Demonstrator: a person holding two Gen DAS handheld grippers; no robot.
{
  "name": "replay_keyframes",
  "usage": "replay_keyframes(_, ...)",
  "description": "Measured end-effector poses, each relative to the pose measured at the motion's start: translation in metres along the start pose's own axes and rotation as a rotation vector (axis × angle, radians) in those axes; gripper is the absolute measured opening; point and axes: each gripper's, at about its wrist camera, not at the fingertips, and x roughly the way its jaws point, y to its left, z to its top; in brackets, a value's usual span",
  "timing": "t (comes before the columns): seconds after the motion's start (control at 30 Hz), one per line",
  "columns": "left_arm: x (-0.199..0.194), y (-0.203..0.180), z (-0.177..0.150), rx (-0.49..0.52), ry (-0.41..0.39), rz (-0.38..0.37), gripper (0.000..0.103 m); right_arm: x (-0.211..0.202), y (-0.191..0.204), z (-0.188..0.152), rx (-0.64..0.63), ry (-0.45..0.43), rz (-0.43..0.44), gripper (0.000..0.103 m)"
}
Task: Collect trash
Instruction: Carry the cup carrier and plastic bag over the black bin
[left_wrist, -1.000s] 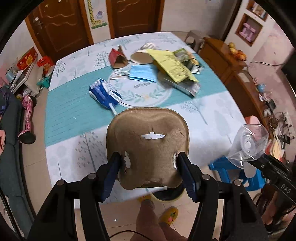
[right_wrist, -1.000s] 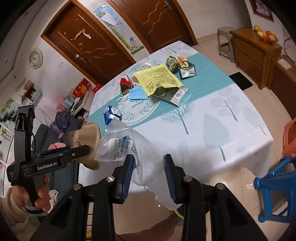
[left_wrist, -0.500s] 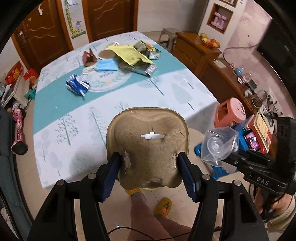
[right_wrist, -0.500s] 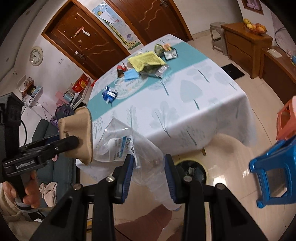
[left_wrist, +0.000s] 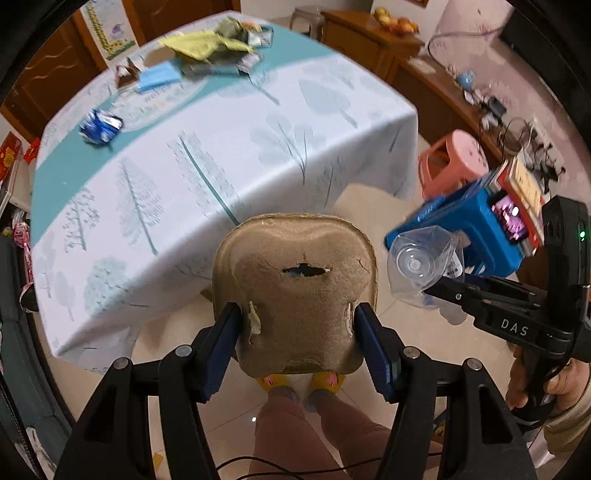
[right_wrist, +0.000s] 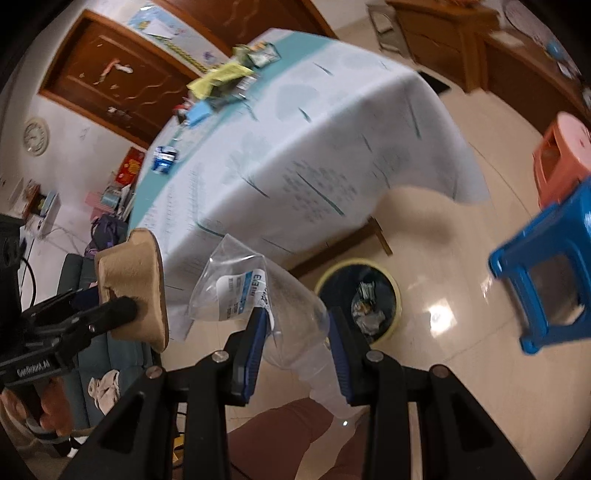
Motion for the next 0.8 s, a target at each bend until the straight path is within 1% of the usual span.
replay_keyframes(0.13,0.043,-0.004,-0.006,0.029,0.059,0.001,0.062,0.025,-0.016,-0.011,0.052,0.033,-0.027,0.034)
replay_keyframes(0.3,0.098,0.001,-0.009,0.056,0.108,0.004,0.062,0.066,-0.032,-0.023,0.118,0.068,-0.07,0.034)
replay_keyframes(0.47,0.167,0.008,-0.011,0.109,0.134,-0.008,0.062,0.122,-0.053,-0.039,0.19,0.09,-0.106,0.034)
replay_keyframes(0.63,0.237,0.013,-0.015,0.148,0.166,-0.012,0.062,0.182,-0.084,-0.057,0.274,0.1,-0.145,0.034)
replay_keyframes(0.77,0.295,0.016,-0.021,0.19,0.174,0.008,0.062,0.224,-0.106,-0.072,0.306,0.111,-0.168,0.034)
replay_keyframes(0.8,0.304,0.017,-0.022,0.194,0.178,0.01,0.062,0.236,-0.112,-0.077,0.311,0.113,-0.18,0.034)
